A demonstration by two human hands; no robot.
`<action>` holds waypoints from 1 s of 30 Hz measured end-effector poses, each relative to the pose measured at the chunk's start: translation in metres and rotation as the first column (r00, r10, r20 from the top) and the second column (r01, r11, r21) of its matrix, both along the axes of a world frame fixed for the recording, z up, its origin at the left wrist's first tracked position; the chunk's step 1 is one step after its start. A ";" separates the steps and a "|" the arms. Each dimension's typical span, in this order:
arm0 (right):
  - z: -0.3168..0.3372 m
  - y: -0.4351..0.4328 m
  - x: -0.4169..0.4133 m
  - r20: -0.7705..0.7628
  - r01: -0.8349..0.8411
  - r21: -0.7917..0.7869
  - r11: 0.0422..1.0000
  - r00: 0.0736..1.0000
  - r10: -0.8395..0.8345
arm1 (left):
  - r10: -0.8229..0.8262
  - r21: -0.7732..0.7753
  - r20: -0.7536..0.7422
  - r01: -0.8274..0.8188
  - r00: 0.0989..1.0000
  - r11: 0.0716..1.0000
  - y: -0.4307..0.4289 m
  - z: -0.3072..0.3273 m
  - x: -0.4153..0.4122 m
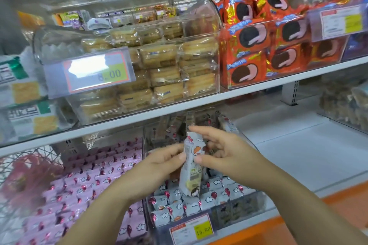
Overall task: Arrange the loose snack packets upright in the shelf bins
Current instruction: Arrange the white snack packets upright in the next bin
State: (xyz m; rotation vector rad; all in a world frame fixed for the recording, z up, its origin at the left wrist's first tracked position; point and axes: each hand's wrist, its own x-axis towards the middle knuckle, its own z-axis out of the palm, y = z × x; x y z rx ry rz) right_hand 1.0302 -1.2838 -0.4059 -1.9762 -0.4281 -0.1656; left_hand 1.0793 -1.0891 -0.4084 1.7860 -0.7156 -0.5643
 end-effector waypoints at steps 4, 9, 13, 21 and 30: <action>0.001 0.002 0.007 0.103 0.148 0.080 0.986 0.982 -0.156 | 0.183 0.041 0.229 -0.197 0.956 0.980 -0.001 0.005 0.004; -0.002 0.009 0.019 0.197 0.349 -0.170 0.921 0.928 -0.315 | 0.184 0.349 0.688 -0.543 0.702 0.763 0.023 0.006 0.020; -0.015 0.029 0.037 0.211 0.362 -0.396 0.844 0.930 -0.300 | 0.079 0.478 0.684 -0.528 0.725 0.702 0.031 -0.013 0.029; -0.040 0.059 0.093 0.110 0.311 -0.668 0.676 0.940 -0.323 | 0.052 0.502 0.621 -0.449 0.782 0.739 0.035 -0.023 0.043; -0.049 0.068 0.109 0.003 0.263 -0.652 0.711 0.939 -0.345 | 0.044 0.510 0.558 -0.384 0.829 0.770 0.043 -0.025 0.045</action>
